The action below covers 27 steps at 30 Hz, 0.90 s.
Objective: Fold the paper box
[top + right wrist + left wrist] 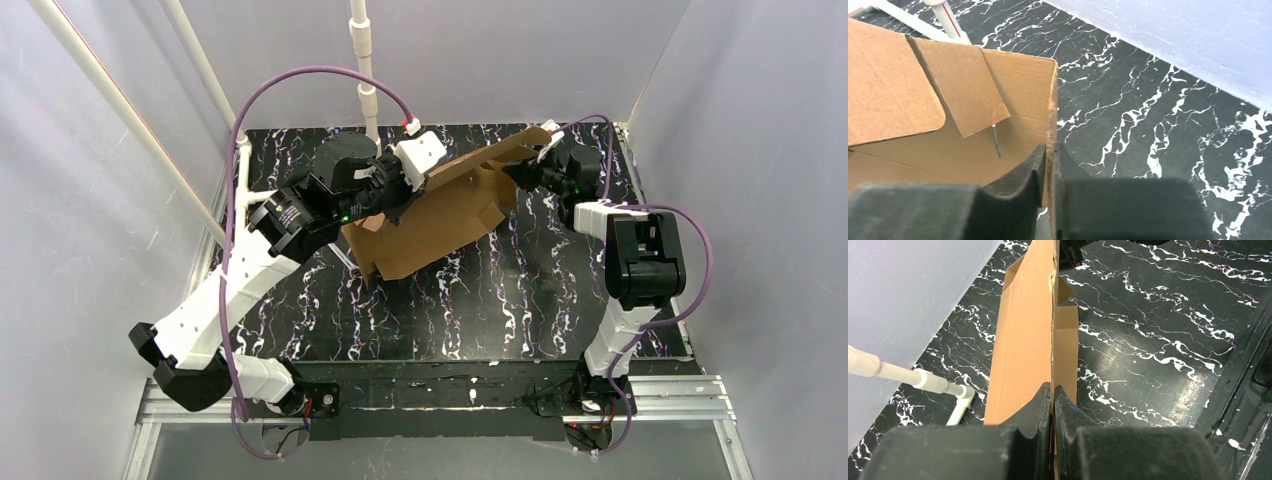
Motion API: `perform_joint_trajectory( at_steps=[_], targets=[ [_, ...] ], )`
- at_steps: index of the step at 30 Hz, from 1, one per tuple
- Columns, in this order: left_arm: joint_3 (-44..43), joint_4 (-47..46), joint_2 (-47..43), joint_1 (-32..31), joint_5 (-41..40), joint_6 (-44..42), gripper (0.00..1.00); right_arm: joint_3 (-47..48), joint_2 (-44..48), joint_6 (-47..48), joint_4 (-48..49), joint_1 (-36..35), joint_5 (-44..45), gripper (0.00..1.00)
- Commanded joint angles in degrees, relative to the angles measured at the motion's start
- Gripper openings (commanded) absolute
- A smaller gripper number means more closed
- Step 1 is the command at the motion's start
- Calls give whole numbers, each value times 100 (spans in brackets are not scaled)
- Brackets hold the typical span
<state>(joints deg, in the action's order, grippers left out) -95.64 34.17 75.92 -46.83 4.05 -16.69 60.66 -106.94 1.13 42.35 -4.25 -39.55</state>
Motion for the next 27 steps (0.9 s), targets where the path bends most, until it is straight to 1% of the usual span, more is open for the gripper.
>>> perform_joint_trajectory(
  at_steps=[1, 4, 8, 12, 15, 21, 27],
  targets=[
    [-189, 1, -307, 10, 70, 128, 0, 197, -34, -77, 496, -23, -209, 3],
    [-97, -39, -371, 10, -78, 199, 0, -208, 344, -77, 735, -23, -213, 1],
    [25, -161, -457, 11, -43, 384, 0, -1218, 1249, 86, 990, -17, 50, 1],
    [76, -243, -521, 9, 178, 757, 0, -2346, 2026, 34, 1803, -23, 550, 1],
    [147, -262, -558, -13, 274, 951, 0, -3099, 2423, -75, 2398, -44, 915, 1],
    [342, -271, -628, -99, 421, 1126, 0, -3542, 2941, -183, 2376, -227, 1441, 1],
    [559, -310, -642, -255, 518, 1243, 0, -3825, 3187, -147, 2338, -691, 1940, 1]
  ],
)
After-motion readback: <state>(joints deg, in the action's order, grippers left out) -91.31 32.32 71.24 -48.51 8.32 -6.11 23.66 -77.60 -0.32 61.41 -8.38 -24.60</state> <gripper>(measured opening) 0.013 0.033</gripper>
